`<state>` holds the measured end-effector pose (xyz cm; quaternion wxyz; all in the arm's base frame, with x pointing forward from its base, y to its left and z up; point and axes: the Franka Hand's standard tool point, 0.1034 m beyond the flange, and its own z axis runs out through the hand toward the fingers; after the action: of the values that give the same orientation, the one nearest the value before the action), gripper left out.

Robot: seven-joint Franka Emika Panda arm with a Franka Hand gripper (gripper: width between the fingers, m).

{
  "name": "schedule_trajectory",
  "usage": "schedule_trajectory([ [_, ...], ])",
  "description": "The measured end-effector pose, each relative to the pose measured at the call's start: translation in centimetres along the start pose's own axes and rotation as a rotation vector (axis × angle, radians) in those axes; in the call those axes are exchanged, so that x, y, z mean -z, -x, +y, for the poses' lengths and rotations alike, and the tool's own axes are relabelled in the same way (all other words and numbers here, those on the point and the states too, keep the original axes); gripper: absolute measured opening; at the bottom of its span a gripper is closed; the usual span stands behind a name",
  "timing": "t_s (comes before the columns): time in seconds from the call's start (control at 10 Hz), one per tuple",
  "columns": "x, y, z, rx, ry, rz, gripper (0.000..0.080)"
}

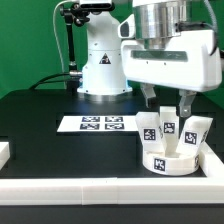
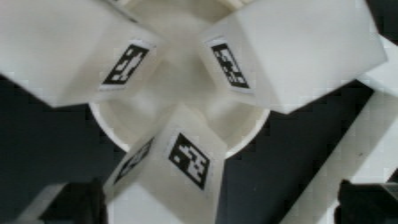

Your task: Assemble stool

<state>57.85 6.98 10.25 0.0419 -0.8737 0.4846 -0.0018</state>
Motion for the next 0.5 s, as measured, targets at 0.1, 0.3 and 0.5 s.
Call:
schedule_trajectory([
  [0.1, 0.12, -0.18, -0.11, 0.146, 0.017, 0.021, 0.0649],
  [0.3, 0.26, -0.54, -0.13, 0.394, 0.019, 0.024, 0.0649],
  [0.5, 0.21, -0.76, 0.1, 0.562, 0.023, 0.022, 0.0649],
])
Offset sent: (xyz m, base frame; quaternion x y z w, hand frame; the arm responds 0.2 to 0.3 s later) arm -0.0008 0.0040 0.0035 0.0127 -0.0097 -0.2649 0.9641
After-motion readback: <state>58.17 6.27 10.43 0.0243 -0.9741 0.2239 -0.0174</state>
